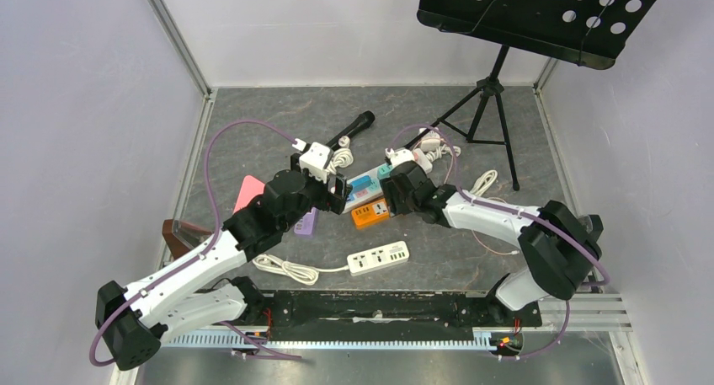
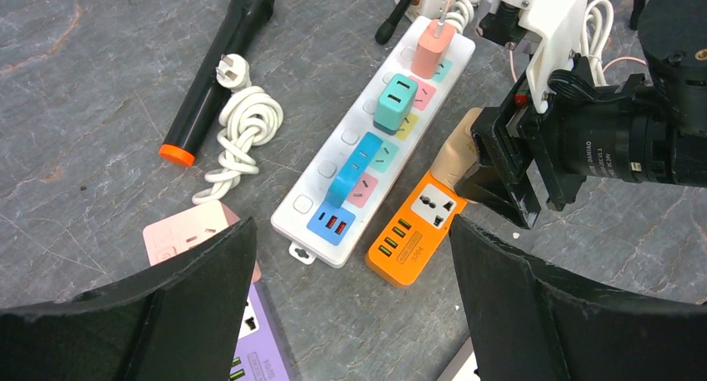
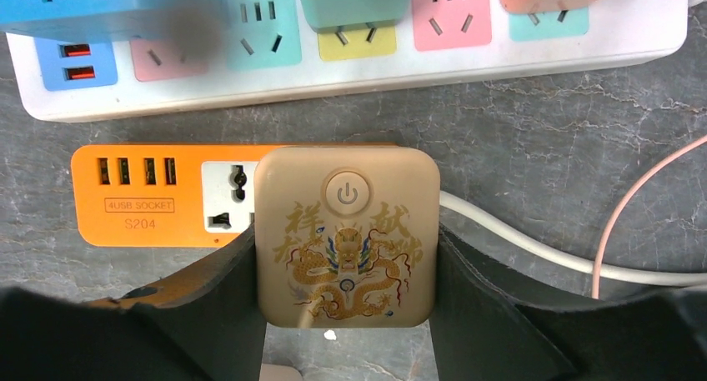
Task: Insert the plug
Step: Insert the plug into the socket, then pick up the plug from the center of the board.
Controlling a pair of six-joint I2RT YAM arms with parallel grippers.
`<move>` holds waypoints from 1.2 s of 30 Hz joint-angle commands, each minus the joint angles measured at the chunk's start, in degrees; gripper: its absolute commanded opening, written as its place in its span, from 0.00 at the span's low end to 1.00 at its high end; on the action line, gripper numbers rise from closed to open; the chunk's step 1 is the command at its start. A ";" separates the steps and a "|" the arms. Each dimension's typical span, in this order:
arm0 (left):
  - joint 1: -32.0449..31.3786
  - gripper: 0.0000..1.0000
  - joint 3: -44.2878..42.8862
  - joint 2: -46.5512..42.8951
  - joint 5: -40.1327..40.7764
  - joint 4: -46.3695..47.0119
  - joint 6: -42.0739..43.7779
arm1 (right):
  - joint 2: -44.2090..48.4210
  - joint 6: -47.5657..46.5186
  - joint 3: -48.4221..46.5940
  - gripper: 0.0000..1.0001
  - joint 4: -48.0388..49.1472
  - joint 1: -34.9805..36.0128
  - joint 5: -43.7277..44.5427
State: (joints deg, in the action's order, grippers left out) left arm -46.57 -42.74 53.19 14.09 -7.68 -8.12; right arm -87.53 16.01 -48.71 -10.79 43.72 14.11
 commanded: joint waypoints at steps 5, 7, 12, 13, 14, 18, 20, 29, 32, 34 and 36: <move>0.42 0.91 -0.23 -0.54 1.29 0.40 -1.22 | -6.45 0.18 7.96 0.00 -3.67 0.46 0.90; 0.42 0.91 -0.43 -0.47 1.30 0.23 -1.11 | -5.08 0.72 5.71 0.00 -4.18 0.40 1.28; 0.42 0.91 -0.84 -0.54 1.46 -0.45 -1.02 | -2.25 -0.50 -6.16 0.53 -6.84 -0.41 2.11; 0.42 0.91 -0.93 -0.62 1.47 -0.70 -1.02 | -1.96 -1.00 -9.23 0.63 -7.68 -0.75 2.23; 0.42 0.91 -1.05 -0.67 1.56 -0.90 -1.02 | -1.73 -1.53 -11.74 0.72 -8.41 -1.18 2.50; 0.41 0.91 -1.29 -1.14 1.81 -1.54 -0.76 | -0.14 -2.85 -20.68 0.83 -9.22 -3.89 2.22; 0.42 0.91 -1.38 -1.30 1.86 -1.72 -0.67 | 0.77 -2.96 -22.99 0.84 -9.08 -5.68 2.19; 0.42 0.91 -1.99 -0.55 1.30 -2.26 -1.78 | -6.87 -10.17 -31.74 0.78 -4.07 -11.18 5.36; 0.42 0.91 -2.00 -0.63 1.38 -2.64 -2.36 | -14.98 -13.57 -40.46 0.79 -6.24 -11.89 8.09; 0.42 0.91 -2.00 -0.64 1.56 -2.92 -2.75 | -20.90 -15.39 -47.57 0.79 -8.94 -12.63 10.12; 0.42 0.91 -1.86 -0.64 1.73 -3.21 -3.19 | -25.89 -17.04 -52.91 0.79 -11.02 -13.29 11.87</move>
State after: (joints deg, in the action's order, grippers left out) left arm -46.54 -42.78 52.95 14.94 -10.96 -8.19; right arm -106.02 4.67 -92.01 -18.61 31.66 20.86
